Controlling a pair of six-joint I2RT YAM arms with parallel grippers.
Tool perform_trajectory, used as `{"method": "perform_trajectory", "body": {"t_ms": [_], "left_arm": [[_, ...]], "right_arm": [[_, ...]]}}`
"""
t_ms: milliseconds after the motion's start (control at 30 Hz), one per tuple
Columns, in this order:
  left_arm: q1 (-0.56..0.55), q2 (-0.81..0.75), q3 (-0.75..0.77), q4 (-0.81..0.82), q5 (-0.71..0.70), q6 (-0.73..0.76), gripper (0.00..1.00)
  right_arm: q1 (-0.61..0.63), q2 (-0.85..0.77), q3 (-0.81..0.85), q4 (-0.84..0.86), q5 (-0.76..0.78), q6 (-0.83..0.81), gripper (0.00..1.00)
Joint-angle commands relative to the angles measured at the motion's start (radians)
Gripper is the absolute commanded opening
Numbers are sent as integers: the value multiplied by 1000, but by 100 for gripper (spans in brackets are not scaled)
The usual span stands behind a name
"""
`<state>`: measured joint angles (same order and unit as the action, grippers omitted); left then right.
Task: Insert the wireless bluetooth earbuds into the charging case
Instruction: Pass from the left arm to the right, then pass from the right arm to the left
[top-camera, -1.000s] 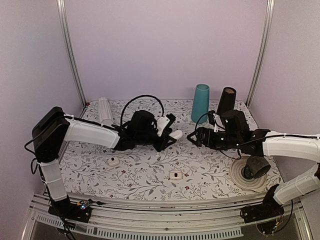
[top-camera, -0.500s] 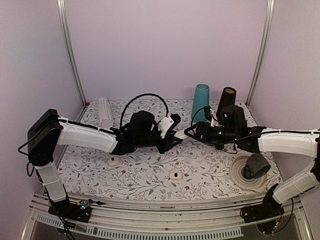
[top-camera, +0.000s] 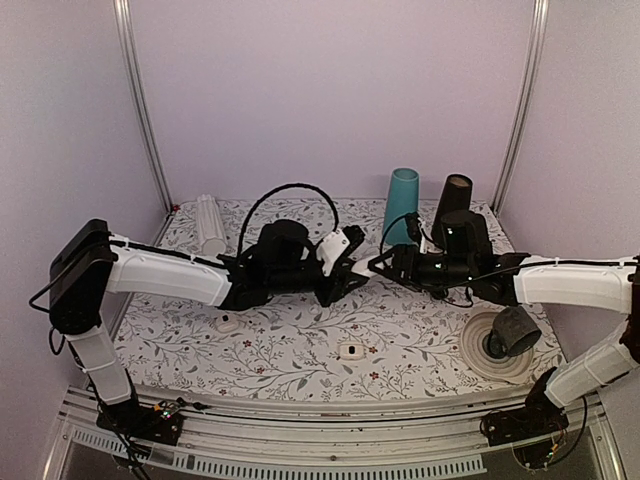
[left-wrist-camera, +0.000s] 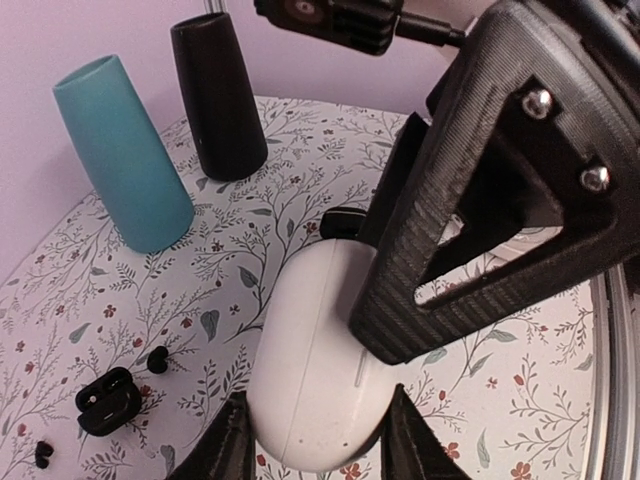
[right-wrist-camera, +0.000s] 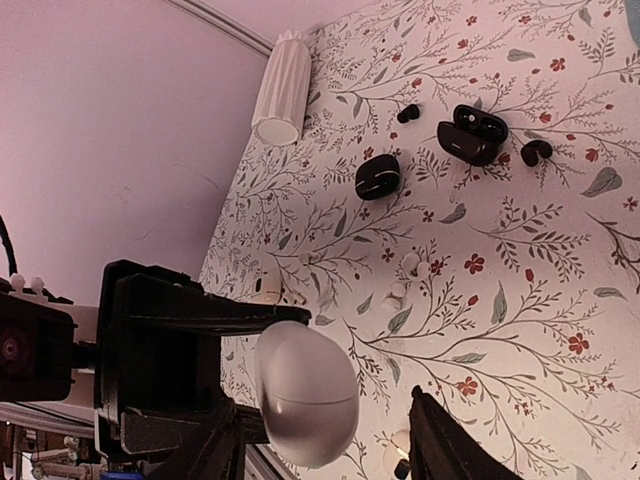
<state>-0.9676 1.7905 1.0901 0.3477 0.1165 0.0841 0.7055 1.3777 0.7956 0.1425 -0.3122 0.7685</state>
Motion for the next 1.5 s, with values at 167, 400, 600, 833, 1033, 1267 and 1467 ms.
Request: {"method": "perform_trajectory", "body": {"t_ms": [167,400,600,833,1033,1267,1467], "left_arm": [[-22,-36,11,16,18,19,15],[-24,-33,13,13,10,14,26],[-20,-67,-6,3,61,3,65],[56,-181,-63,-39,433,-76,74],[121,-220,-59,-32,774,-193,62],[130,-179,7,-97,900,-250,49],[133,-161,38,-103,916,-286,49]], "right_arm": [[-6,21,47,51,-33,4,36],[-5,27,51,62,-69,-7,4],[-5,20,112,-28,-131,-133,3],[-6,5,233,-287,-239,-414,3],[-3,-41,284,-407,-369,-585,3],[22,-60,351,-494,-403,-694,3],[65,-37,404,-573,-373,-754,3]]}}
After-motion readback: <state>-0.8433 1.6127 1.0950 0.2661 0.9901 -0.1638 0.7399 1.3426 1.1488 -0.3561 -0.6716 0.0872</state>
